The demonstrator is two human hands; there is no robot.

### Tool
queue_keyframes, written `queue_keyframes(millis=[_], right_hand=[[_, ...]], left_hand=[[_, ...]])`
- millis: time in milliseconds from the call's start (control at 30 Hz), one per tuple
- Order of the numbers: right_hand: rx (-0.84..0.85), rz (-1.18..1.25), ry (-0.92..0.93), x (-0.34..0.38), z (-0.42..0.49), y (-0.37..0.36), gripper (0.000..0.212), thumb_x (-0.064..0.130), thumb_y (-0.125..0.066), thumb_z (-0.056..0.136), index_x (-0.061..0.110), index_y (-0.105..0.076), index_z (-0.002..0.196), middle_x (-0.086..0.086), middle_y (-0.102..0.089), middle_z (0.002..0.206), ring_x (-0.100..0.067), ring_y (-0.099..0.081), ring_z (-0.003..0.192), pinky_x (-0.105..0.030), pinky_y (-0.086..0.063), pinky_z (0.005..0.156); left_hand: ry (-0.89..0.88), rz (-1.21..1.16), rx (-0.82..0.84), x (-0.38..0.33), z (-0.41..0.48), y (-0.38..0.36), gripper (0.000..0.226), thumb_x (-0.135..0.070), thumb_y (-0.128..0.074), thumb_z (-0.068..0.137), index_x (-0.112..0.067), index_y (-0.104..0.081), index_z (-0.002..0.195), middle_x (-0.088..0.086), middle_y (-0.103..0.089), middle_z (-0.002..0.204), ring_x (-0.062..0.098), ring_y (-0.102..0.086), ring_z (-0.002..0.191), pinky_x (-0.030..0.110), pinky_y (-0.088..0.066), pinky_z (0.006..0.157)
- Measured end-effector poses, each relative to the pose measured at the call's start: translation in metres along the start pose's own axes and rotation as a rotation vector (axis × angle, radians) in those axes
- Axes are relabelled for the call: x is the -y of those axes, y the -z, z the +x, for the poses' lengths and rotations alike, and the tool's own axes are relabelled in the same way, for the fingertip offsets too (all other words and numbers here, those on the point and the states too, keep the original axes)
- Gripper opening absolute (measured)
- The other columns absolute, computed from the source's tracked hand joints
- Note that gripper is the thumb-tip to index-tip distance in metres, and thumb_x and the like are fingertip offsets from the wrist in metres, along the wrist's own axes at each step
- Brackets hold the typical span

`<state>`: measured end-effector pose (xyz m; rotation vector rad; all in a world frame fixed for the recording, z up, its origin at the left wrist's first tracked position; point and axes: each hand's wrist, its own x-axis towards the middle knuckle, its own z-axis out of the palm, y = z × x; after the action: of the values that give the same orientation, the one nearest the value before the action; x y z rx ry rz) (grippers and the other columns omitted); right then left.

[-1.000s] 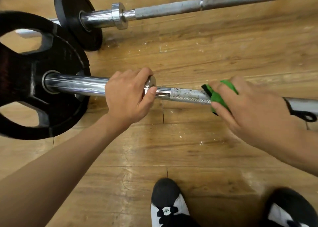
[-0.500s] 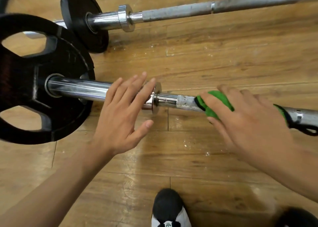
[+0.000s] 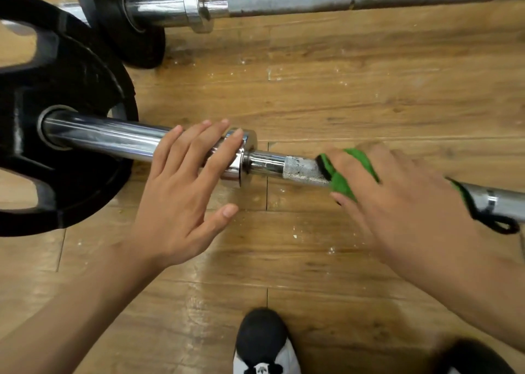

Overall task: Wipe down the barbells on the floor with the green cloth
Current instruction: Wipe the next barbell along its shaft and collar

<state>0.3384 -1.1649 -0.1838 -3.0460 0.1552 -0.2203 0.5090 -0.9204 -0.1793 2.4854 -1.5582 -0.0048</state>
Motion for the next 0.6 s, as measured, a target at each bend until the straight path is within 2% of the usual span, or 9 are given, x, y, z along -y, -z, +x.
queue_keyframes(millis=[67, 167, 233, 333, 467, 600], right_hand=[[0.015, -0.066, -0.057, -0.014, -0.016, 0.005, 0.05, 0.036, -0.046, 0.104, 0.009, -0.051, 0.145, -0.02, -0.051, 0.11, -0.04, -0.054, 0.081, -0.048, -0.044, 0.068], [-0.021, -0.098, -0.129, 0.01, -0.007, 0.0, 0.045, 0.032, -0.047, 0.103, 0.004, -0.055, 0.137, -0.022, -0.053, 0.103, -0.04, -0.054, 0.078, -0.047, -0.041, 0.066], [-0.04, -0.076, -0.136, 0.037, 0.016, -0.008, 0.041, 0.031, -0.048, 0.102, 0.005, -0.057, 0.133, -0.019, -0.056, 0.1, -0.037, -0.056, 0.077, -0.045, -0.042, 0.066], [-0.028, -0.075, -0.079, 0.06, 0.038, -0.016, 0.041, 0.032, -0.049, 0.101, 0.012, -0.054, 0.136, -0.016, -0.059, 0.11, -0.036, -0.06, 0.083, -0.044, -0.044, 0.068], [0.016, -0.002, 0.037, 0.031, 0.011, -0.002, 0.05, 0.041, -0.041, 0.106, 0.017, -0.044, 0.15, -0.017, -0.057, 0.122, -0.037, -0.058, 0.091, -0.045, -0.046, 0.073], [0.062, 0.012, -0.04, -0.012, -0.026, 0.011, 0.056, 0.041, -0.038, 0.103, 0.015, -0.044, 0.153, -0.019, -0.057, 0.122, -0.04, -0.057, 0.091, -0.048, -0.046, 0.073]], left_hand=[[0.017, 0.007, -0.021, -0.005, 0.0, -0.004, 0.08, -0.064, -0.011, 0.105, -0.011, -0.029, 0.162, 0.015, -0.036, 0.164, 0.033, -0.03, 0.154, 0.059, -0.015, 0.125], [0.073, 0.012, -0.057, -0.014, 0.0, -0.012, 0.08, -0.066, -0.008, 0.104, -0.013, -0.027, 0.16, 0.016, -0.039, 0.162, 0.035, -0.03, 0.153, 0.063, -0.016, 0.123], [0.083, 0.026, -0.065, -0.017, 0.0, -0.014, 0.081, -0.068, -0.009, 0.103, -0.012, -0.028, 0.159, 0.017, -0.041, 0.16, 0.036, -0.031, 0.153, 0.064, -0.017, 0.122], [0.08, 0.083, -0.058, -0.017, -0.002, -0.015, 0.082, -0.07, -0.015, 0.101, -0.011, -0.03, 0.157, 0.019, -0.044, 0.157, 0.038, -0.033, 0.151, 0.062, -0.016, 0.124], [0.094, 0.107, -0.042, -0.019, -0.002, -0.012, 0.079, -0.067, -0.021, 0.102, -0.012, -0.031, 0.157, 0.019, -0.045, 0.155, 0.039, -0.035, 0.15, 0.061, -0.016, 0.124], [0.118, 0.089, 0.003, -0.023, -0.005, -0.004, 0.075, -0.064, -0.026, 0.103, -0.013, -0.034, 0.157, 0.015, -0.048, 0.152, 0.038, -0.038, 0.146, 0.059, -0.017, 0.125]])
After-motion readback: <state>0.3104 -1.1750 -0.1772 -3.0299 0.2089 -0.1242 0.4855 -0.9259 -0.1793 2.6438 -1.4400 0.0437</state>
